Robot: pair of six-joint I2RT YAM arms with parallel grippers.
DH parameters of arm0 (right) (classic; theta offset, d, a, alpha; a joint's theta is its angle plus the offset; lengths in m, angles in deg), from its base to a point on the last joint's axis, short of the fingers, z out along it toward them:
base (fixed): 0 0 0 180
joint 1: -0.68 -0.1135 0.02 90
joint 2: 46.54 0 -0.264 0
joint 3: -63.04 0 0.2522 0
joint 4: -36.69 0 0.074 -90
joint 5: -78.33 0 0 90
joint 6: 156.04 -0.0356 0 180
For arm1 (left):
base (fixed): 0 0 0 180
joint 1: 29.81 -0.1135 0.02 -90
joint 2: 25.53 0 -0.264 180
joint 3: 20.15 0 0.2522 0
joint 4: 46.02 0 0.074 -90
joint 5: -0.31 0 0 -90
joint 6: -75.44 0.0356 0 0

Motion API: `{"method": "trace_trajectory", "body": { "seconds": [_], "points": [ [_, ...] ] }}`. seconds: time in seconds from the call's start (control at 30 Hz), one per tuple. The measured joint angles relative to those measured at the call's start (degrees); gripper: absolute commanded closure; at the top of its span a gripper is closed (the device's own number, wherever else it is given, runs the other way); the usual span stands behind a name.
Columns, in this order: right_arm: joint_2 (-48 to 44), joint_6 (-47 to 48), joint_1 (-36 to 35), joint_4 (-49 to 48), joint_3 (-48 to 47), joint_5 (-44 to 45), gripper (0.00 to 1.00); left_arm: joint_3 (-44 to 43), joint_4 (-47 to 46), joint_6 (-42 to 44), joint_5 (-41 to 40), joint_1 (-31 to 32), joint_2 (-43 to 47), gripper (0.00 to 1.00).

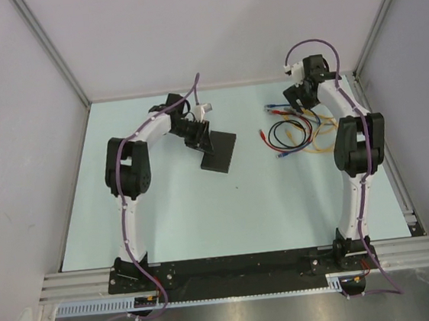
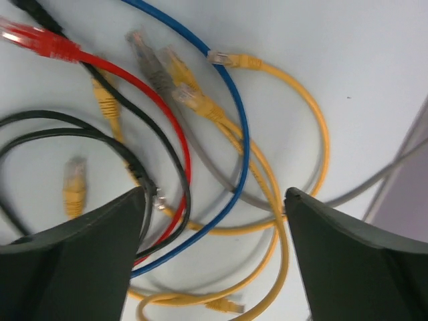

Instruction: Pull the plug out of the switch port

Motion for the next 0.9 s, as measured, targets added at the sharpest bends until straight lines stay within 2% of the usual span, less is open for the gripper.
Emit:
{"method": "trace_trajectory", "body": {
  "seconds": [0.07,0.13,0.33,0.43,0.5,0.57,0.7,0.77,0.9],
  "points": [
    [0.04,-1.6,0.0,2.78,-3.21,-3.02,0.0,-2.19,0.61,0.07,-1.33,-0.17,0.0,0.26],
    [0.46,-3.1,-0.07,5.4,-7.85,-6.12,0.0,-4.94,1.86,0.39,-2.58,-0.46,0.0,0.01],
    [6.93,-11.76,-2.34,14.05,-32.15,-10.34,0.0,-22.6,9.81,1.42,-8.46,-2.05,-0.17,0.0],
    [7.26,-15.39,-4.17,15.74,-34.01,-10.32,0.0,-32.3,12.48,3.04,-12.13,-3.17,-0.22,0.0],
    [7.28,-17.29,-5.11,16.46,-33.62,-10.27,0.0,-35.3,12.07,5.46,-15.34,-3.85,0.61,0.0],
    [7.3,-18.95,-6.14,17.62,-33.05,-9.99,0.0,-33.94,10.45,8.96,-20.7,-4.31,2.95,0.01],
    [7.3,-20.48,-7.26,18.14,-32.94,-8.02,0.0,-22.86,2.12,13.64,-31.98,-5.22,10.1,0.01],
    [7.41,-20.92,-7.45,18.27,-33.81,-7.06,0.0,-18.91,-2.56,12.98,-37.09,-5.81,12.85,0.01],
    [7.43,-21.94,-7.26,16.59,-36.74,-5.79,0.0,-17.9,-9.2,5.57,-42.97,-8.59,15.67,0.0]
  ]
}}
